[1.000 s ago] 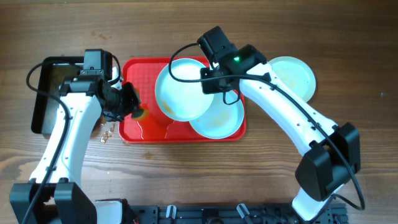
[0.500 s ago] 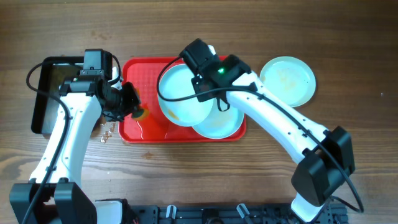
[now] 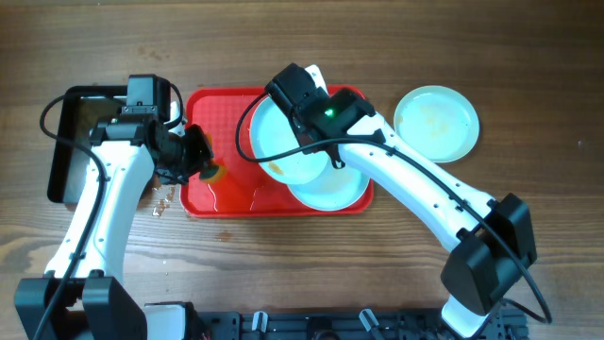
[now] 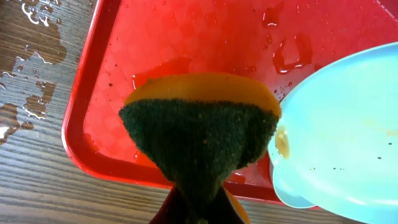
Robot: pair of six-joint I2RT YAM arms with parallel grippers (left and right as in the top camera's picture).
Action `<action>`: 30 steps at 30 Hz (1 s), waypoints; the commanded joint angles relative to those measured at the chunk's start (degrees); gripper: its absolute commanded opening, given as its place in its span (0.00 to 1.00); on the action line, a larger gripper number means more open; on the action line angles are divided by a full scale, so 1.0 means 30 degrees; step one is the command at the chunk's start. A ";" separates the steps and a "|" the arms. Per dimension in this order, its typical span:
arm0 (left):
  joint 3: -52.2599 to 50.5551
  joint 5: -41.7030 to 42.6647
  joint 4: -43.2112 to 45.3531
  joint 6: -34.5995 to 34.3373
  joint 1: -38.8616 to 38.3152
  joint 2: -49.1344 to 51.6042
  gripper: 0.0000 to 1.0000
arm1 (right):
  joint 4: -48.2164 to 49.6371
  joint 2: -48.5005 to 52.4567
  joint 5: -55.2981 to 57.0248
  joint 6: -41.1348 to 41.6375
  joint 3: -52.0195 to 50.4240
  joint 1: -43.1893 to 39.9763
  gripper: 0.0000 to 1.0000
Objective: Clean dirty plates on tray and stack at the side
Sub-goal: 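Carry the plate right and stack it on the side plate, open gripper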
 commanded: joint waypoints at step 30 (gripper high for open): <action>0.0291 0.0299 0.0058 0.0102 -0.0007 0.0189 0.04 | 1.0003 -0.0561 1.4921 -1.3755 0.0452 0.3424 0.04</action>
